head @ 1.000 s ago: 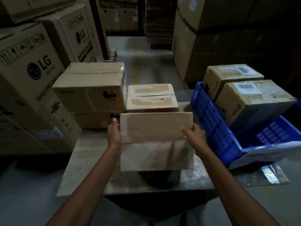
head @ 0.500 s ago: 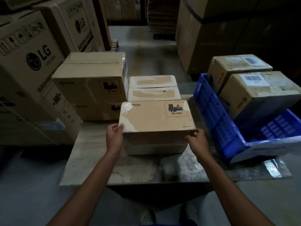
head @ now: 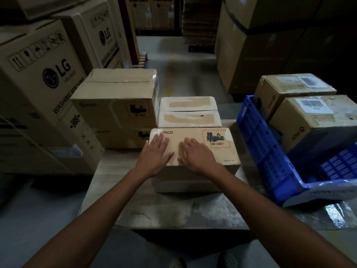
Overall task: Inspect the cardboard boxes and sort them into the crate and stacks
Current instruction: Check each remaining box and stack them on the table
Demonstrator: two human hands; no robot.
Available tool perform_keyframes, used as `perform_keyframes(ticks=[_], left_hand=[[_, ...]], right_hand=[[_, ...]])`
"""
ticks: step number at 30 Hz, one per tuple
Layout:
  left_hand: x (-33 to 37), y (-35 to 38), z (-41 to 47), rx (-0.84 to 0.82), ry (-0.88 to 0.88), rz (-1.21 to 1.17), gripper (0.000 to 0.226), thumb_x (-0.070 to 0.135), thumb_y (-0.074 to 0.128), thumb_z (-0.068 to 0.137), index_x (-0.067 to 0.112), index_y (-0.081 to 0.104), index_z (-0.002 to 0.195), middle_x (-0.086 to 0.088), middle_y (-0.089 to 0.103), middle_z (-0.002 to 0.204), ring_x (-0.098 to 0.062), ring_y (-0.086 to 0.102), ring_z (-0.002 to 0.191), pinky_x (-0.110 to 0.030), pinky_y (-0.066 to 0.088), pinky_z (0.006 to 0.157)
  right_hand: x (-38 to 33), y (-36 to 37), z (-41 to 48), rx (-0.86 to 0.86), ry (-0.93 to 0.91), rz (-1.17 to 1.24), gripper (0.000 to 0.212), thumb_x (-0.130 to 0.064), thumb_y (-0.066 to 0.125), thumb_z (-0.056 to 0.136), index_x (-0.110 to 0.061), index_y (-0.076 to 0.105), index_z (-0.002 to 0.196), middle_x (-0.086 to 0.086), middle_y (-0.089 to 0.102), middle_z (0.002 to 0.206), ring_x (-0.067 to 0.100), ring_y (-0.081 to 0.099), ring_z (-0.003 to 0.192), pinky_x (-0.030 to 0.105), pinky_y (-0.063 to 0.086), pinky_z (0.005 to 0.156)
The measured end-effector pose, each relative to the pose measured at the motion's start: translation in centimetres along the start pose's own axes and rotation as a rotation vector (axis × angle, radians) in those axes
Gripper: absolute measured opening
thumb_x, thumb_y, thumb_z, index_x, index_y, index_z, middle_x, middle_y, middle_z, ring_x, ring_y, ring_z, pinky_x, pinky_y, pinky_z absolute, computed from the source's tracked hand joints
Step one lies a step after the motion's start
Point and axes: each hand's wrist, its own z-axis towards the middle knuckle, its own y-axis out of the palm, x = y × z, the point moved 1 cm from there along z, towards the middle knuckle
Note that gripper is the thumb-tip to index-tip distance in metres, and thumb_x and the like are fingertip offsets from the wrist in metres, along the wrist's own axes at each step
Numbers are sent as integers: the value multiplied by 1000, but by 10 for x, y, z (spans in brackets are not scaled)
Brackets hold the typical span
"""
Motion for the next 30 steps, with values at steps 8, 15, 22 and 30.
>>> perform_keyframes(ticks=[8,15,22,30], left_hand=[[1,-9,11,-2,18,112,64,53,27,103,20,19,158,-9,11,167,-24,9,153,-52,6,123],[-4,-5,23,-12,11,11,58,45,24,106,23,13,160,-3,1,168,-20,-2,154,-47,5,123],[2,-9,32,-15,30,50,63,52,22,105,21,14,159,-6,2,168,-21,0,154,-49,4,124],[22,-6,43,-125,22,54,65,55,19,104,26,4,160,-8,-7,167,-23,-8,154,-49,-1,123]], right_hand=[[-5,-13,19,-111,-36,-201,59,-56,42,99,-16,43,143,14,43,147,33,44,132,54,45,100],[-1,-7,38,-200,-82,-248,73,-60,32,102,-21,14,160,6,8,169,32,11,154,60,29,115],[15,-12,47,-249,-44,-71,80,-63,39,100,-23,7,162,8,1,170,29,4,156,55,17,123],[41,9,37,-92,49,-85,84,-76,24,95,-27,9,162,13,0,170,30,-1,156,60,3,123]])
